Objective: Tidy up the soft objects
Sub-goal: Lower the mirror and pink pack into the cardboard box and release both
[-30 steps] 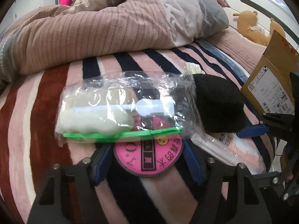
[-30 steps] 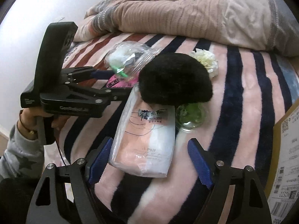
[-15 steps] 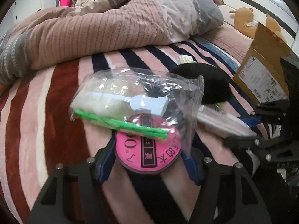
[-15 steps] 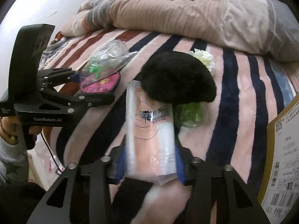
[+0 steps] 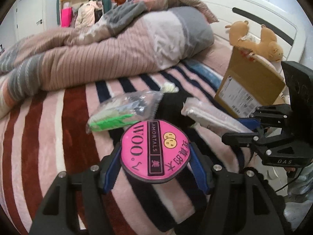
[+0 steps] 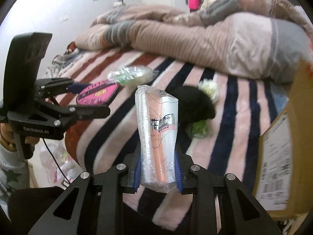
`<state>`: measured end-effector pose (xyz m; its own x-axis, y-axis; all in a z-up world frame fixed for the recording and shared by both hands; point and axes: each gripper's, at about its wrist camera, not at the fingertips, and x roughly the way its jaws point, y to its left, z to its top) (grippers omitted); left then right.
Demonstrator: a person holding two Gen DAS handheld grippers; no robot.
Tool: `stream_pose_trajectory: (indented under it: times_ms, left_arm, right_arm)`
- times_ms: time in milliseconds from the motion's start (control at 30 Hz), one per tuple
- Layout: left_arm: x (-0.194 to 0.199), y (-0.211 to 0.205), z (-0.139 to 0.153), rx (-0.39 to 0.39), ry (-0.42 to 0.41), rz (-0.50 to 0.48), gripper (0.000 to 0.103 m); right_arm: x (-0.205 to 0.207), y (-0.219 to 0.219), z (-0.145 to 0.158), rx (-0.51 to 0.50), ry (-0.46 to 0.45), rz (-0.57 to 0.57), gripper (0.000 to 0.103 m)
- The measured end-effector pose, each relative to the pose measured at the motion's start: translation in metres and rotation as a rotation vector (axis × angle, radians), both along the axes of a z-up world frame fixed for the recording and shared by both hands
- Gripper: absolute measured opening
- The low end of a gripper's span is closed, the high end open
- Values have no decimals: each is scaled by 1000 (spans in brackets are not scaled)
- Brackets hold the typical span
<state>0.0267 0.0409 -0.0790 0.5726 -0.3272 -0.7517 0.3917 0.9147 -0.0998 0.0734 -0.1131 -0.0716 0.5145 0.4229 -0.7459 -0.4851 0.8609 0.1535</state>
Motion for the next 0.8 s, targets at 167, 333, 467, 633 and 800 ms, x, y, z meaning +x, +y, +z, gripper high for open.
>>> stream_pose_trajectory:
  times_ms: [167,333,467,633,800]
  left_arm:
    - [-7,-18,28,-5,-47,-29,62]
    - [-9,-44,61,-27,-93,-69,62]
    - [-6,-75,85,-30,-129,-109,62]
    - [5,-132,110,-21,-154,-198,62]
    - [20,-191,127,-6,-160,-303,62]
  right_arm:
    - [-15,-25,43,27,-115,-37,23]
    - [-30,-61,77,47,-219,-95,23]
    - [-39,-102,95,50,-279,-171,23]
    - [-41,-150,97,24,-301,-278,23]
    - [-35,-189,77,-16,-264,-361,26]
